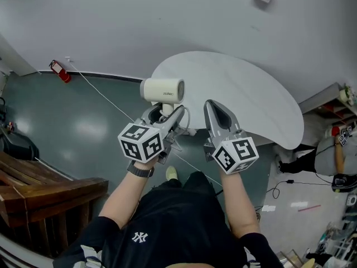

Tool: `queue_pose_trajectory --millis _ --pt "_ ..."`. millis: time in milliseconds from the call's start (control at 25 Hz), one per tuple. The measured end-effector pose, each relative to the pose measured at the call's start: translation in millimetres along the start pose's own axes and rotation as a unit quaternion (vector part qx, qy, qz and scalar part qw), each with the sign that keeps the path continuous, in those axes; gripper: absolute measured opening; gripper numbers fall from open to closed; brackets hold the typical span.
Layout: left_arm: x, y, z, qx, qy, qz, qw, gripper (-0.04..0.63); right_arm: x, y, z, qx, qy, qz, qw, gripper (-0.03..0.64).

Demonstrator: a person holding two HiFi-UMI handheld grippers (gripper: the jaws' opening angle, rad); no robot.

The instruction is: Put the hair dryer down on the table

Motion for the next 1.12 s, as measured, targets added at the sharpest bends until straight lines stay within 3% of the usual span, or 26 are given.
queue_pose_trajectory --millis 680,1120 --pt "-83 116 -14 -0.051 -0.020 0.029 0.9981 0.209 96 105 -24 -0.035 0.021 0.010 0.999 0.025" --pt "-137 214 -58 -0.096 -0.048 0.063 0.9923 0.207 186 164 -76 -0.097 0.050 0.029 0.994 0.024"
Point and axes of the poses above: the fingertips, and each gripper's own axes: y forward along the fingers, x to its right, z out of its top, the point moved 1 cm from there along -y, backward along the fingers, and after that the axes turned 3 degrees about -x, right-handed, at the moved point
